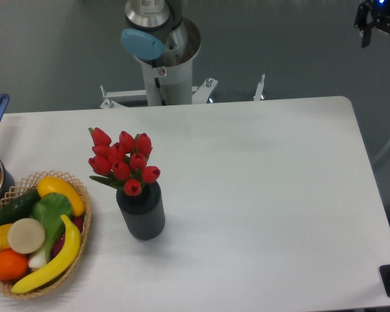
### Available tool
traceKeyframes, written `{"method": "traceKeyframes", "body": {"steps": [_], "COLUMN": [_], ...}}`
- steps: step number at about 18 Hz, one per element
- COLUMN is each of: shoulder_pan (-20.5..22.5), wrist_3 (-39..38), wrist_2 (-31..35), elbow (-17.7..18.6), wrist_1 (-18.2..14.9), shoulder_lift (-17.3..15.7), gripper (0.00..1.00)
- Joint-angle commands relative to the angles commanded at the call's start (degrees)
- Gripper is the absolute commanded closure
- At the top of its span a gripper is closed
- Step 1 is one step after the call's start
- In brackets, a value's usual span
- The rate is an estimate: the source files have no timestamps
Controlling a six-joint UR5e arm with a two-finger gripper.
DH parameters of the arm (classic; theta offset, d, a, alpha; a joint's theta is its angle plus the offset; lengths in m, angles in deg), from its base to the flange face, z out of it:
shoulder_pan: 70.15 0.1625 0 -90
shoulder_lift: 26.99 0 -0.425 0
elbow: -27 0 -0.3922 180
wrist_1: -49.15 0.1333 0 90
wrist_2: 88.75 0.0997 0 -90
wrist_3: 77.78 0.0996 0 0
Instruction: Pick up the flowers from the vase
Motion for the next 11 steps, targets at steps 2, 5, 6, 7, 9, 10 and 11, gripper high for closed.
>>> {"method": "traceKeyframes", "body": {"steps": [2,5,6,7,9,10,11], "shoulder_pan": [0.0,-0.5,-0.6,-1.1,-2.5,-3.2,-4.3], "wrist_3": [0.6,-0.3,-0.8,-2.6,-9.0,-12.8,-16.3], "wrist_2": [0.0,0.3,-0.3,-0.6,-2.0,-2.8,-4.1], "elbow": [0.4,0.2,0.3,0.4,1.1,1.7,1.9], "wrist_1": [0.4,0.4,0.3,0.3,0.4,0.5,1.1], "shoulder_lift": [-0.2,-0.8,-0.8,-0.8,-0.8,-0.8,-0.7], "gripper": [0.0,0.0,0.0,0.0,0.0,0.0,0.0]}}
